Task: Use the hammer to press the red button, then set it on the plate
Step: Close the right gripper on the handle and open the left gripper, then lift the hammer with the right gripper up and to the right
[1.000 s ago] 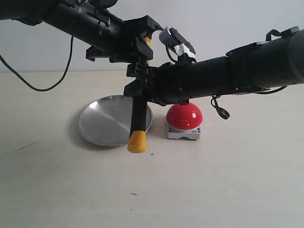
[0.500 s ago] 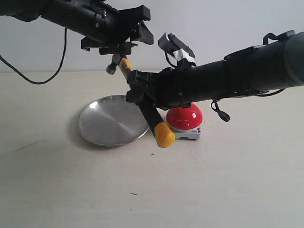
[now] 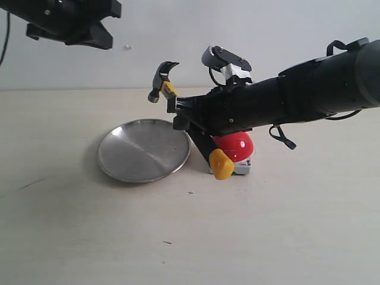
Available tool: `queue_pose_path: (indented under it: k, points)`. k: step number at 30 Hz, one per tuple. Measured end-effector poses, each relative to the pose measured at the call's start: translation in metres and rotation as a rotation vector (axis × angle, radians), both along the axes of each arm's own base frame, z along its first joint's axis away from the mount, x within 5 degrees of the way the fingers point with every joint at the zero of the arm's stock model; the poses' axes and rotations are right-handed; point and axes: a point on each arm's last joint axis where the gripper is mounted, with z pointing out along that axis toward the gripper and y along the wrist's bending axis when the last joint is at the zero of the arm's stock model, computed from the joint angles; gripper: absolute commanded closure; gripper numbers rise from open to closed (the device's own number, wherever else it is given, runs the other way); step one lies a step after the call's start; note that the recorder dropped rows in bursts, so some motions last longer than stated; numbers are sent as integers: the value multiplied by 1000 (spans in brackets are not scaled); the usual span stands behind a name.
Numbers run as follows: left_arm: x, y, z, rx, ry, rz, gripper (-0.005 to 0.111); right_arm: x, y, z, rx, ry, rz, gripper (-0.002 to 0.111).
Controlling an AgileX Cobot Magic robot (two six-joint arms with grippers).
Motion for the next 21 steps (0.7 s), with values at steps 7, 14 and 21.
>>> queue_pose_path:
  k: [7, 14, 21]
  points:
    - [-75, 39, 31, 15, -265, 126, 106, -7, -2, 9, -23, -30, 32, 108]
    - [-179, 81, 26, -37, -615, 289, 106, -16, -5, 29, -38, -90, 60, 108]
    - [-260, 106, -8, -60, -789, 336, 106, -18, -6, 39, -39, -118, 66, 108]
